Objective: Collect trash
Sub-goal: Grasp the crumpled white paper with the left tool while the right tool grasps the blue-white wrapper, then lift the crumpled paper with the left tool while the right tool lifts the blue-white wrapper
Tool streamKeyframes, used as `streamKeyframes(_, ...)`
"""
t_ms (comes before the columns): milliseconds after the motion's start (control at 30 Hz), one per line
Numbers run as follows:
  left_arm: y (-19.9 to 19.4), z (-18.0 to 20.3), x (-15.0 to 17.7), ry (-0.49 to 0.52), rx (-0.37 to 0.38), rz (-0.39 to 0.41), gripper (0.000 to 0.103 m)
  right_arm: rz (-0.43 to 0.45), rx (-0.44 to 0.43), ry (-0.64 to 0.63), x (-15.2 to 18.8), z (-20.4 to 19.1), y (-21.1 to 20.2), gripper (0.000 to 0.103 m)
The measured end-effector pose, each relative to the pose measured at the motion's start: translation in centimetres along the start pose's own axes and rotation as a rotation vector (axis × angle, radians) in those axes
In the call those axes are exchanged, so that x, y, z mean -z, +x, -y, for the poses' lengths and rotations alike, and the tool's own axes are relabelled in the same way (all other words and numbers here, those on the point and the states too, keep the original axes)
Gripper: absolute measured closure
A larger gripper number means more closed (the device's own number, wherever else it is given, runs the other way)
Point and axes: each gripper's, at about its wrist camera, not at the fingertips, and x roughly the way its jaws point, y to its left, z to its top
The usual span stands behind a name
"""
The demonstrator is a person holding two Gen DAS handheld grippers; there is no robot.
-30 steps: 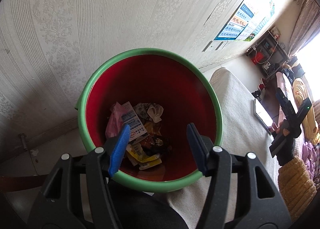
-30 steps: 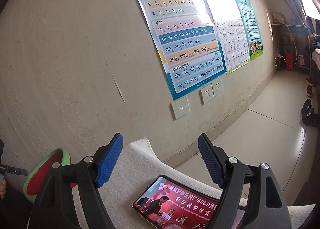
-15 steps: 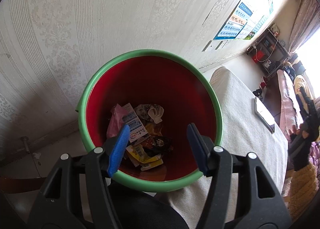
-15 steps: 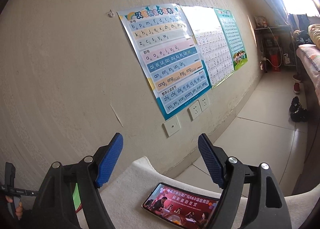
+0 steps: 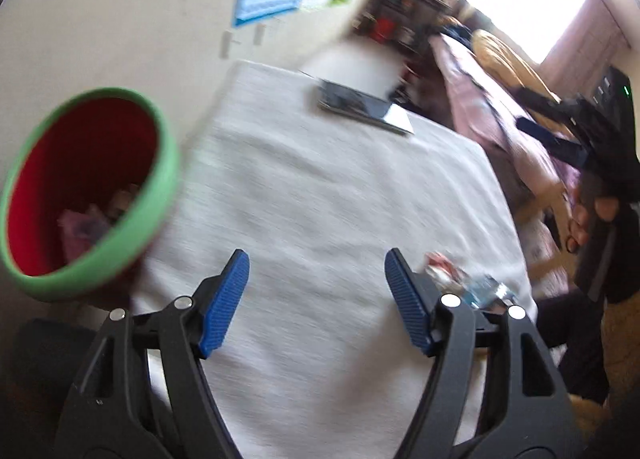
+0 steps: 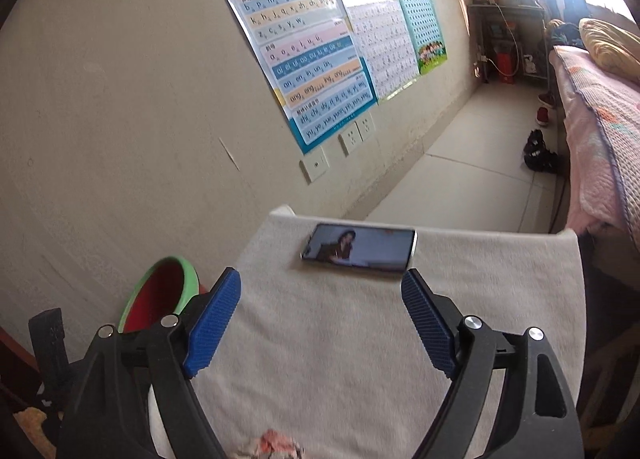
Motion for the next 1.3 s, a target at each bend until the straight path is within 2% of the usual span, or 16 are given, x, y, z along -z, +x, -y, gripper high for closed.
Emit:
streamKeyframes(67, 2.0, 4.0, 1.0, 0.098, 0.082, -0.069, 0.032, -0.079, 0.034, 0.002, 2.0, 0.0, -0.6, 0.023)
streamKeyframes(133, 3.8, 7.1, 1.4, 0.187, 0.089, -0.101, 0.031, -0.145, 0.100, -0.014, 3.8, 0.0, -1.2, 0.022)
streamKeyframes(200, 5.7, 8.7, 1.4, 0.220, 0.114, -0.147, 0.031, -0.210, 0.132, -0.009, 5.5, 0.4, -1.3, 0.022)
streamKeyframes(333, 9.0, 8.5, 0.7, 0.144, 0.097, -0.224, 0.035, -0.324, 0.123, 0.065, 8.5, 1.9, -1.6, 0.022)
streamKeyframes(367, 9.6, 8.3, 0.8, 0.119, 0.086, -0.241, 0.045, -0.350, 0.121, 0.075, 9.2, 2.1, -1.5, 0.022)
streamKeyframes(433, 10.4, 7.6, 0.9, 0.091, 0.066, -0.263, 0.058, -0.426, 0.126, 0.101, 10.6, 2.6, -1.1, 0.022)
streamKeyframes(533, 10.0, 7.0, 0.8, 0.074, 0.065, -0.253, 0.067, -0.549, 0.137, 0.101, 11.9, 2.6, 0.5, 0.022)
streamKeyframes(600, 9.2, 6.6, 0.8, 0.062, 0.046, -0.234, 0.069, -0.609, 0.133, 0.109, 12.6, 2.7, 1.5, 0.022)
streamKeyframes(700, 7.6, 5.7, 0.6, 0.034, 0.035, -0.204, 0.069, -0.624, 0.102, 0.169, 12.8, 3.5, 2.1, 0.023)
streamKeyframes(833, 6.4, 4.7, 0.0, 0.016, 0.011, -0.171, 0.068, -0.669, 0.069, 0.173, 13.2, 3.4, 3.2, 0.046)
streamKeyframes(1000, 5.2, 3.1, -0.2, -0.015, -0.018, -0.135, 0.067, -0.700, 0.033, 0.185, 13.6, 2.6, 4.4, 0.045)
streamKeyframes(1033, 5.3, 2.9, -0.2, -0.027, -0.021, -0.133, 0.067, -0.691, 0.034, 0.170, 13.3, 2.4, 4.5, 0.050)
streamKeyframes(1133, 5.2, 1.5, -0.1, -0.067, -0.042, -0.132, 0.067, -0.640, 0.021, 0.111, 12.2, 1.0, 5.0, 0.075)
streamKeyframes(1233, 5.3, 0.3, 0.0, -0.104, -0.060, -0.132, 0.066, -0.522, -0.009, 0.080, 10.4, -0.2, 5.1, 0.083)
streamKeyframes(1300, 5.1, -0.2, 0.0, -0.122, -0.071, -0.124, 0.064, -0.461, 0.004, 0.033, 9.7, -1.2, 4.9, 0.084)
